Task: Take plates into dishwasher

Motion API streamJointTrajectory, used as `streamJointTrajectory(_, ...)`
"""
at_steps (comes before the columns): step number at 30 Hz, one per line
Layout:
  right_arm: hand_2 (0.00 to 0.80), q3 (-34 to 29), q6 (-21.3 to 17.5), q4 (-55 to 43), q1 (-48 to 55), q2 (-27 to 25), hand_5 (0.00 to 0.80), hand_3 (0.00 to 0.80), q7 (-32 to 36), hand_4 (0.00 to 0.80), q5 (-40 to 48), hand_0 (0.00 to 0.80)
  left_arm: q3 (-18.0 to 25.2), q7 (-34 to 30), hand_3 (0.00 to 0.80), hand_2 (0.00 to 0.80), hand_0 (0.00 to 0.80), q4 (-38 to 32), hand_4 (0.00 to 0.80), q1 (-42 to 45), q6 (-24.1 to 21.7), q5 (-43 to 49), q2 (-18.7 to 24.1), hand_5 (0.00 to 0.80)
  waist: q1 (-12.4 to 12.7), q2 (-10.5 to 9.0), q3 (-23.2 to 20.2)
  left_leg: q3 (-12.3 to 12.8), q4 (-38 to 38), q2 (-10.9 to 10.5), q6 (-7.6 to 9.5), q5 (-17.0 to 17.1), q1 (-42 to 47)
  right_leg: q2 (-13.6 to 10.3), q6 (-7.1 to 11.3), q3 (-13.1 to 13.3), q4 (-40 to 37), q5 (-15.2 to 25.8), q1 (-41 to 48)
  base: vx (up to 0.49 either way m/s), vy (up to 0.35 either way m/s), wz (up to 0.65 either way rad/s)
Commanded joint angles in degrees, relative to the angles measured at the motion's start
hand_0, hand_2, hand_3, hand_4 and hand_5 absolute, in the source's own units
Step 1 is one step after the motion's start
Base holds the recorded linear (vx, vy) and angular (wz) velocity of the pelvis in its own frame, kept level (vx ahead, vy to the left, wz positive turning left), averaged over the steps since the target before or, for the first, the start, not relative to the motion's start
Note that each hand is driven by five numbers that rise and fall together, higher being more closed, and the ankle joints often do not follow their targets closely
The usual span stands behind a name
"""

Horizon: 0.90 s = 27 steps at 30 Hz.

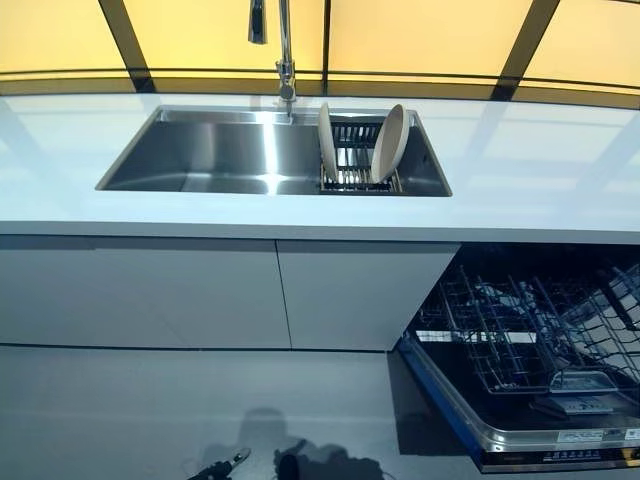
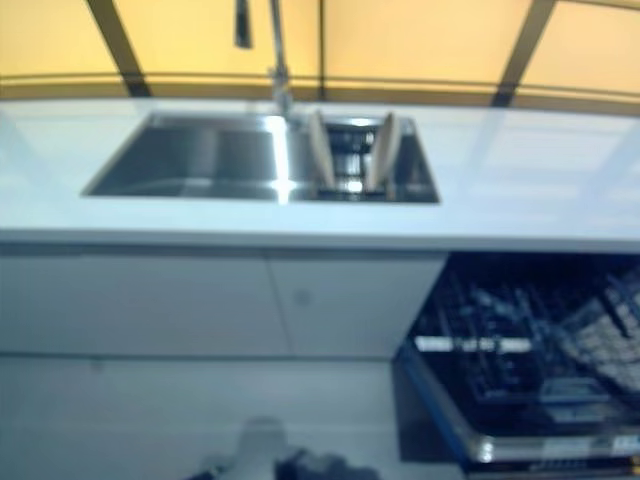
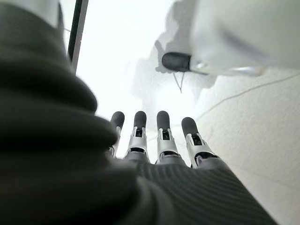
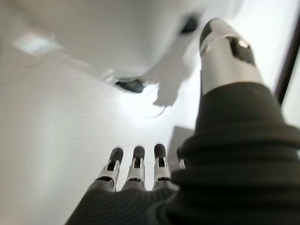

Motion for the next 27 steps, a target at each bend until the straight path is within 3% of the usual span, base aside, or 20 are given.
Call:
streamJointTrajectory(1, 0.0, -0.1, 1.2, -1.0, 0.8, -1.2, 0.0, 0.0, -2.1, 0.0, 1.6, 0.0, 1.2, 1.3, 0.0, 0.0, 0.0, 2.2, 0.0, -0.3, -0.9, -0.9, -0.6, 0.0, 0.5, -0.12, 0.3, -0.6, 6.0, 1.4, 0.24, -1.8, -7.4, 0.0, -0.91, -0.9, 7.8, -2.1, 3.0, 0.299, 0.162, 0.03)
streamJointTrajectory(3, 0.0, -2.5, 1.5, 0.1, 1.5, -1.1, 0.0, 0.0, -3.0, 0.0, 2.4, 0.0, 1.6, 1.4, 0.0, 0.0, 0.0, 2.3, 0.0, -0.4, -0.6, 4.0, 0.0, 0.0, 0.1, -0.58, -0.6, -0.1, 5.3, -0.1, 2.0, -4.2, -4.9, -1.6, 0.65, -2.1, 11.8, -1.9, 4.7, 0.388, 0.208, 0.03)
streamJointTrajectory(5, 0.0, -4.2, 2.2, 0.1, 2.0, -1.3, 0.0, 0.0, -3.8, 0.0, 3.1, 0.0, -0.2, 1.5, 0.0, 0.0, 0.0, 1.6, 0.0, -0.8, 0.6, 6.5, 0.8, 0.0, -0.4, -0.64, -2.2, -1.9, 0.1, -3.5, 4.18, -4.1, -0.1, -5.0, 2.27, -1.6, 23.8, 8.2, 1.6, 0.364, 0.302, 0.12)
streamJointTrajectory(6, 0.0, -4.6, 1.9, -0.3, 2.8, -1.3, 0.0, 0.0, -4.2, 0.0, 3.2, 0.0, -2.0, 1.0, 0.0, 0.0, 0.0, 1.6, 0.0, -0.9, 0.7, 5.7, 1.5, 0.0, -1.3, -0.51, -2.4, -3.9, -2.7, -5.6, 6.22, -4.2, 2.5, -6.8, 2.82, 1.7, 41.5, 13.4, -8.3, 0.179, 0.302, 0.0)
streamJointTrajectory(7, 0.0, -4.8, 1.5, -0.6, 3.3, -1.6, 0.0, 0.0, -4.2, 0.0, 3.6, 0.0, -2.8, 0.6, 0.0, 0.0, 0.0, 1.3, 0.0, -0.8, 1.1, 6.1, 1.8, 0.0, -2.1, -0.39, -2.0, -4.4, -3.6, -6.5, 6.89, -4.0, 3.6, -6.1, 3.09, 5.2, 48.8, 16.0, -15.0, 0.03, 0.28, -0.1)
streamJointTrajectory(8, 0.0, -4.7, 1.3, -0.9, 3.5, -2.0, 0.0, 0.0, -4.0, 0.0, 3.4, 0.0, -2.4, 0.2, 0.0, 0.0, 0.0, 0.7, 0.0, -0.5, 1.6, 6.9, 2.0, 0.0, -2.5, 0.34, -1.0, -4.0, -4.5, -6.6, 6.8, -2.9, 4.9, -5.3, 1.98, 7.5, 54.6, 18.5, -23.0, -0.069, 0.177, 0.07)
streamJointTrajectory(9, 0.0, -4.1, 0.4, -0.7, 3.6, -2.3, 0.0, 0.0, -4.4, 0.0, 4.8, 0.0, -2.4, -0.3, 0.0, 0.0, 0.0, 0.8, 0.0, -0.7, 1.7, 7.4, 2.4, 0.0, -3.1, 1.68, 1.0, -4.4, -4.8, -5.6, 6.05, -1.8, 6.1, -1.8, 0.77, 7.7, 52.0, 14.1, -28.7, -0.058, 0.091, 0.15)
streamJointTrajectory(11, 0.0, -3.6, 0.3, 0.2, 3.2, -2.9, 0.0, 0.0, -3.6, 0.0, 5.5, 0.0, -2.7, -0.7, 0.0, 0.0, 0.0, 1.3, 0.0, -0.8, 2.2, 7.6, 3.2, 0.0, -2.9, 3.75, 2.3, -4.6, -6.7, -3.5, 4.86, 0.2, 8.3, 0.0, -0.89, 3.0, 36.8, 9.8, -26.9, 0.091, -0.057, 0.14)
streamJointTrajectory(12, 0.0, -3.3, 0.0, 1.4, 2.8, -2.8, 0.0, 0.0, -3.2, 0.0, 5.7, 0.0, -2.4, -0.9, 0.0, 0.0, 0.0, 2.0, 0.0, -1.2, 2.3, 8.2, 3.3, 0.0, -2.6, 4.31, 2.4, -5.1, -7.2, -2.9, 4.49, 0.3, 9.2, 1.1, -0.75, 1.9, 26.5, 10.3, -24.0, 0.158, -0.104, 0.17)
streamJointTrajectory(13, 0.0, -3.5, -0.2, 1.9, 2.6, -2.7, 0.0, 0.0, -3.0, 0.0, 5.5, 0.0, -1.9, -1.1, 0.0, 0.0, 0.0, 2.2, 0.0, -1.3, 2.3, 8.6, 3.2, 0.0, -2.4, 4.54, 2.4, -5.1, -7.4, -2.6, 4.2, 0.2, 9.7, 1.8, -0.5, 2.4, 19.5, 11.8, -22.8, 0.176, -0.158, 0.22)
streamJointTrajectory(14, 0.0, -3.7, -0.5, 3.0, 2.3, -2.6, 0.0, 0.0, -2.5, 0.0, 5.0, 0.0, -1.3, -1.7, 0.0, 0.0, 0.0, 2.7, 0.0, -1.3, 1.9, 8.7, 3.0, 0.0, -2.3, 4.8, 2.2, -5.5, -7.4, -2.8, 4.26, -0.8, 10.4, 2.7, 0.1, 4.8, 11.7, 14.9, -22.0, 0.173, -0.164, 0.17)
streamJointTrajectory(15, 0.0, -3.8, -0.4, 3.4, 2.1, -2.7, 0.0, 0.0, -2.0, 0.0, 3.9, 0.0, -1.0, -2.0, 0.0, 0.0, 0.0, 2.6, 0.0, -1.0, 2.0, 8.2, 2.9, 0.0, -2.2, 4.83, 2.0, -5.9, -6.7, -3.1, 4.7, -2.3, 11.2, 3.1, 0.29, 5.9, 10.3, 15.3, -21.6, 0.214, -0.197, 0.15)
streamJointTrajectory(20, 0.0, -0.6, 0.5, 2.3, 1.5, -2.1, 0.0, 0.0, 1.4, 0.0, -4.5, 0.0, -0.4, -3.6, 0.0, 0.0, 0.0, 2.6, 0.0, 1.8, 1.8, 9.1, 0.8, 0.0, -1.4, 3.38, -0.5, -6.1, -4.7, -2.7, 4.88, -4.9, 13.2, 3.7, -0.2, 5.1, 7.0, 11.0, -13.6, 0.236, -0.163, 0.2)
streamJointTrajectory(22, 0.0, 1.5, -1.9, 0.9, 1.5, -2.6, 0.0, 0.0, 6.4, 0.0, -11.9, 0.0, -0.8, -3.0, 0.0, 0.0, 0.0, 2.8, 0.0, 2.7, 1.8, 10.7, -0.3, 0.0, -1.0, 2.58, -1.6, -7.1, -7.0, -2.6, 4.67, -4.5, 14.8, 4.0, -0.55, 5.2, 4.3, 10.7, -10.7, 0.236, -0.109, 0.12)
streamJointTrajectory(27, 0.0, 9.4, -8.4, -5.0, -1.5, -4.5, 0.0, 0.0, 8.9, 0.0, -19.8, 0.0, -2.3, -3.3, 0.0, 0.0, 0.0, 1.6, 0.0, 2.1, 2.2, 10.8, 2.0, 0.0, 0.2, 1.16, -1.8, -6.8, -8.8, -1.8, 4.05, -4.6, 15.0, 3.9, -0.38, 4.6, 3.4, 9.9, -10.1, 0.096, -0.058, 0.08)
